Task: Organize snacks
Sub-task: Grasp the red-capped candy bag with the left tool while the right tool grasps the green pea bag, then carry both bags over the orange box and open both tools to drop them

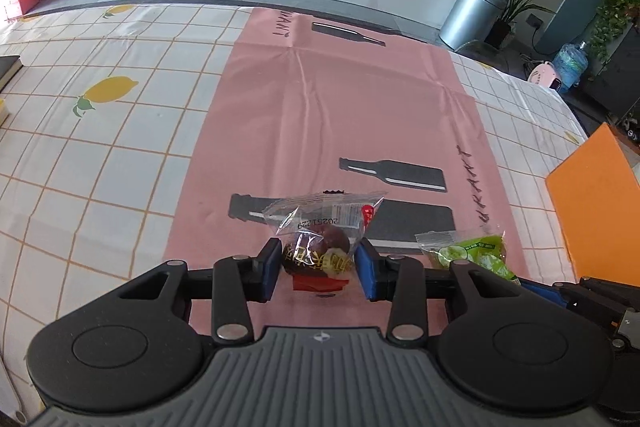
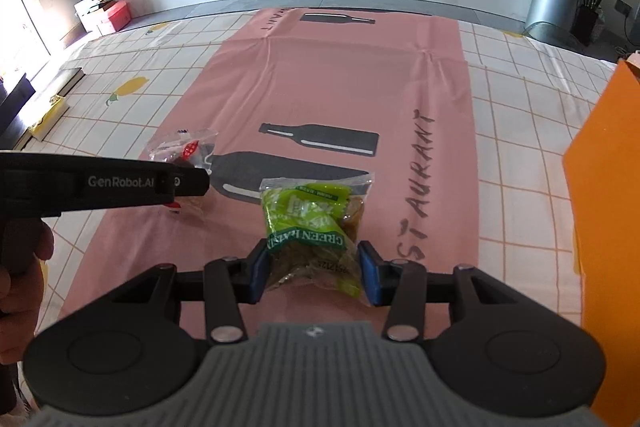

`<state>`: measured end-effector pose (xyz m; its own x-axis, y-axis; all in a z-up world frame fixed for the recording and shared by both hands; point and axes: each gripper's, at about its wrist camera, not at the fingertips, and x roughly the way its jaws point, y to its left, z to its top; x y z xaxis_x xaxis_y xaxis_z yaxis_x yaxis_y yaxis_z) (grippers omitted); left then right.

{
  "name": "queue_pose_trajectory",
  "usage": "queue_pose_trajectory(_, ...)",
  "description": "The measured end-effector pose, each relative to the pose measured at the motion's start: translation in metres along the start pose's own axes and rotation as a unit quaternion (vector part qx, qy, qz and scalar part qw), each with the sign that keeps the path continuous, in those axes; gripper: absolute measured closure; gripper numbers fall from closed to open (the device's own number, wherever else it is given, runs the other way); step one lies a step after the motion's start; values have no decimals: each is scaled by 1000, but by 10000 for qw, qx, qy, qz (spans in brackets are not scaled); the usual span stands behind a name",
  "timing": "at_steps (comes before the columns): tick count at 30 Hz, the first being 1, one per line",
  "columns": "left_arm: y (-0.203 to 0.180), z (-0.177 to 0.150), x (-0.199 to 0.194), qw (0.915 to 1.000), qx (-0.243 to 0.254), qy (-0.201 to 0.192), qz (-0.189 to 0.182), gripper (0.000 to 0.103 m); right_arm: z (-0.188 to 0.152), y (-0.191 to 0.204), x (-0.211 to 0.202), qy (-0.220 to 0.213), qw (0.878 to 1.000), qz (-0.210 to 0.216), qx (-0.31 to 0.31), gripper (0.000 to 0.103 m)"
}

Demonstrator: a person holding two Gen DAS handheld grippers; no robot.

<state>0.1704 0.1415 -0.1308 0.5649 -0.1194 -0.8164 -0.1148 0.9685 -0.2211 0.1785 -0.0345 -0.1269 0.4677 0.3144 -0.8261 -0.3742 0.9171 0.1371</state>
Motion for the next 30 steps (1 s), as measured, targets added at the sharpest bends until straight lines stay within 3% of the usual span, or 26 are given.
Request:
queue_pose_trajectory(14, -75, -9, -68, 9969, 301, -292, -666, 59, -19, -34, -94, -579, 9982, -71, 142, 59)
queue_pose_trajectory(25, -160, -11, -96, 9869, 821, -461, -1312, 59, -20, -99, -178, -990, 9939, -472, 124, 59)
queue_pose_trajectory(30, -197, -9, -95, 9825, 1171, -448, -1376, 59, -24, -140, -203, -1035, 9919, -690, 244, 59)
